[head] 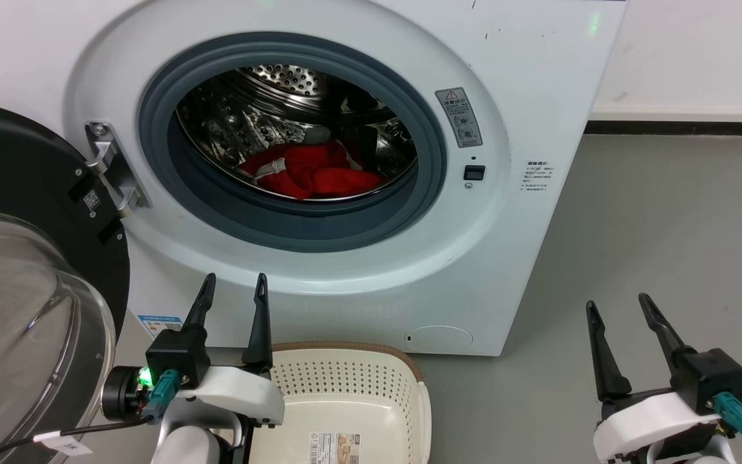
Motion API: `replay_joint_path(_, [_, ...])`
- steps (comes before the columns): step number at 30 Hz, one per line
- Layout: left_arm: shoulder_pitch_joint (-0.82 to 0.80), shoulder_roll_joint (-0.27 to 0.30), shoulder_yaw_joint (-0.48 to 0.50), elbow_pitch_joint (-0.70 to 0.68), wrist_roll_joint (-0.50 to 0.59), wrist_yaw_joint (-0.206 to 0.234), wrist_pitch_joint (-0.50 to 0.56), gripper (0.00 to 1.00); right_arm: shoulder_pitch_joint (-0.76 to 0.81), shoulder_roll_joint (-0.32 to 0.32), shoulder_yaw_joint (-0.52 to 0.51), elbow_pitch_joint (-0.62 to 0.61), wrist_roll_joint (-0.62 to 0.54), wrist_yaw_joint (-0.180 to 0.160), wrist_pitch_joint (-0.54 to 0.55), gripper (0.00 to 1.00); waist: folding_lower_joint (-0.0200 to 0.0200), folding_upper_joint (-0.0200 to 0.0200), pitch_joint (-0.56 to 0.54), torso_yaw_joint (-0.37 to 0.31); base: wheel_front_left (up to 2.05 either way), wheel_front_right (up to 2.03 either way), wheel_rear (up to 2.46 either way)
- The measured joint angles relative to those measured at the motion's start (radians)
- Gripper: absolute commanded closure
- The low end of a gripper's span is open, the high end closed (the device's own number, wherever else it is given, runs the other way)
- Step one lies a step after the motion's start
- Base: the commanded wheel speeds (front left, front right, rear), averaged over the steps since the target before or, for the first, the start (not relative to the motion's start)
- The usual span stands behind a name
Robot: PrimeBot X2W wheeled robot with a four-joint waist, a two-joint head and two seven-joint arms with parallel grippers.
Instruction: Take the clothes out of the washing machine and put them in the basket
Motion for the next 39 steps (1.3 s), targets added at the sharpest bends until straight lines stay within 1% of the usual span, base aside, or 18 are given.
replay_joint_path(12, [-0.003,0.0,-0.004,0.0,0.08,0.008,-0.019,0.0,0.0,0.0,0.006,-0.005,-0.073,0.0,-0.011,0.0,0.0,0.0,0.006,0.001,0.0,0.0,0.0])
replay_joint_path(33, [-0.006,0.0,-0.007,-0.001,0.075,0.012,-0.022,0.0,0.0,0.0,0.007,0.002,-0.058,0.0,-0.015,0.0,-0.0001,0.0,0.019,0.003,0.0,0.0,0.0])
replay_joint_path(39, [-0.07,0.001,-0.002,0.003,0.077,0.021,-0.022,0.0,-0.03,0.0,0.019,-0.008,-0.053,0.0,-0.018,0.0,-0.0001,0.0,0.058,-0.004,0.0,0.0,0.0])
